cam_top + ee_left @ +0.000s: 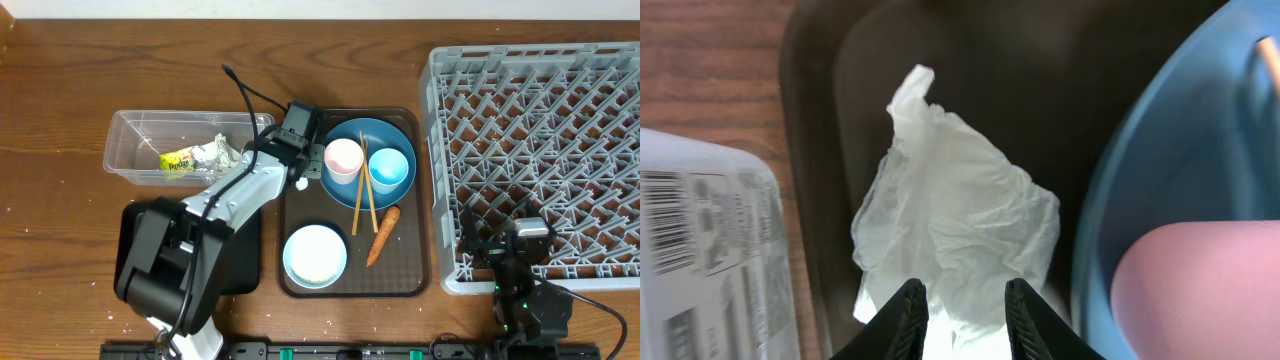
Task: Sort waste into correct bins and load items into the dishwasher rack
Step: 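Reach the left gripper to the white tissue and grasp it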
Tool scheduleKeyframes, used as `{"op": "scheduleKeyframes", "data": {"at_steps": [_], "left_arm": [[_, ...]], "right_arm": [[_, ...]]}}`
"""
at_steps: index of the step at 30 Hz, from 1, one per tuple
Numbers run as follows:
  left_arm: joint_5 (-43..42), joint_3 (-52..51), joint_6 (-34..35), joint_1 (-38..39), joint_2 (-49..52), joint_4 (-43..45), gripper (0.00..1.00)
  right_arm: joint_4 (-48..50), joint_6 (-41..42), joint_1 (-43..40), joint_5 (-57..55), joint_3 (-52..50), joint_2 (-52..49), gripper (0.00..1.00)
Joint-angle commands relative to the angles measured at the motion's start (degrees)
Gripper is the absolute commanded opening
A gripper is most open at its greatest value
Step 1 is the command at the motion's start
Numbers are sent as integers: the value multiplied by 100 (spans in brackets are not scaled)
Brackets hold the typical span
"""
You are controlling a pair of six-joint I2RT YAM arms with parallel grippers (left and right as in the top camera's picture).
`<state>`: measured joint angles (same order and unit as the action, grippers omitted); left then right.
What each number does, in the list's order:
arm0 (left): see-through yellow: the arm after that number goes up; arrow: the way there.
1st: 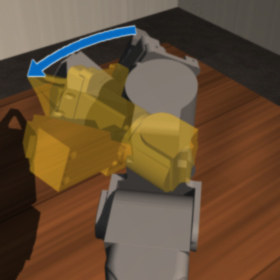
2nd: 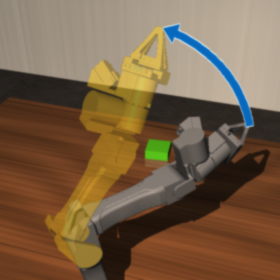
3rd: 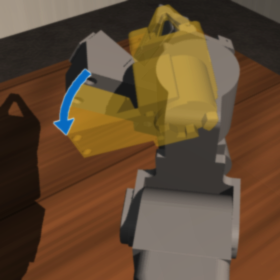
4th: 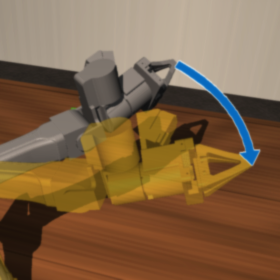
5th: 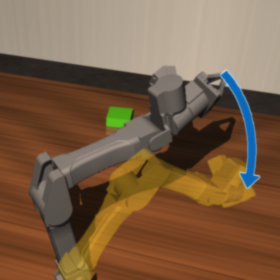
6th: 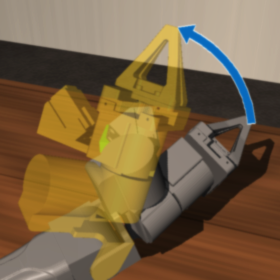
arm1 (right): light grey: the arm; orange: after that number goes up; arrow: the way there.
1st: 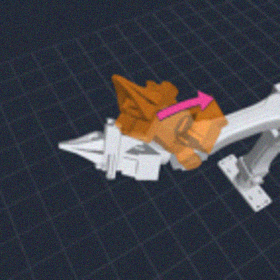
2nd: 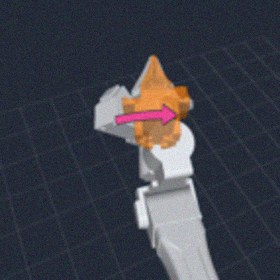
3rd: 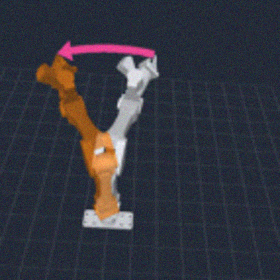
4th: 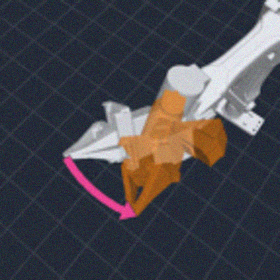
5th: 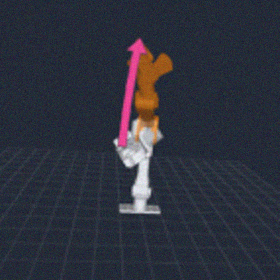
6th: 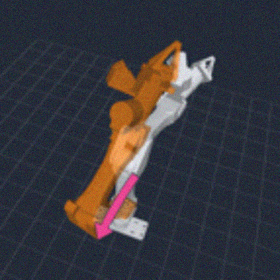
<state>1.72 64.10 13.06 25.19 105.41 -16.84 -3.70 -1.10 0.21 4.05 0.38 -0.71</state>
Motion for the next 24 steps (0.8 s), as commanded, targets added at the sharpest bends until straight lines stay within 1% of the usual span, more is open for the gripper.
{"op": "scheduleKeyframes", "data": {"at_steps": [1,15,16,20,24], "left_arm": [[87,-13,-59,2,90,44,29],[103,-11,-66,15,162,68,29],[179,-11,-85,31,151,68,29],[979,-11,-85,199,13,24,29],[1056,-11,-83,389,-103,22,29]], "right_arm": [[-22,-24,-35,-17,-7,17,99],[-22,-24,-35,-17,-9,17,99],[-22,-24,-35,-17,-7,17,99],[-22,-24,-35,-17,-7,17,99],[-22,-24,-35,-17,-7,17,99]]}}
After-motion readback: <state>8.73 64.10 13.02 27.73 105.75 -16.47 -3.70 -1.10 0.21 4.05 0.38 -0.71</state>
